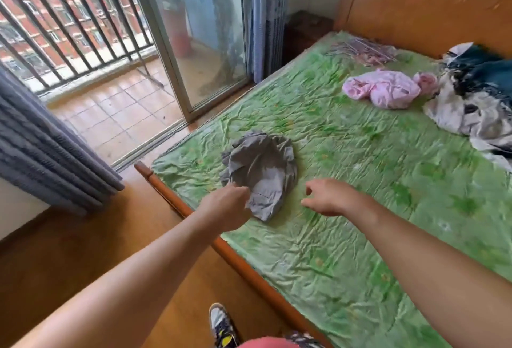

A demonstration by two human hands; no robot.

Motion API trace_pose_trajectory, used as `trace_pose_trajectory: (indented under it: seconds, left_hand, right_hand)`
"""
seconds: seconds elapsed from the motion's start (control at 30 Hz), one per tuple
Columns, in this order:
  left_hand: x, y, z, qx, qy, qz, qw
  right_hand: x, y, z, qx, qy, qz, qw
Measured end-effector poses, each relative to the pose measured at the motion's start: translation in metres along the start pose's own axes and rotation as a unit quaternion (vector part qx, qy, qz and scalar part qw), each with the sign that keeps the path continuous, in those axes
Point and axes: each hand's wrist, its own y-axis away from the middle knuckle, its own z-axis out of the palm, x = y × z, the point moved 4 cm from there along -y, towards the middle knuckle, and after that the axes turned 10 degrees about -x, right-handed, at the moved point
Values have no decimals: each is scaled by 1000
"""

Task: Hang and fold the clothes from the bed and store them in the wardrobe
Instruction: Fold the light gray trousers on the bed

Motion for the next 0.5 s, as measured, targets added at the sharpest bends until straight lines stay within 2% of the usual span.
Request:
trace_pose_trajectory:
  seconds: [0.23,0.37,0.5]
  left_hand:
    - [-37,-104,-30,-74,-37,103,991]
    - [-42,-162,-17,-86,-72,93,989]
    - [-62,-224,11,-107,-88,85,987]
  right_hand:
    - [1,-60,-17,-5,-76,73,994]
    - [14,-111,1,-39,-116,97,988]
    - [10,-179,22,-60,-137,81,986]
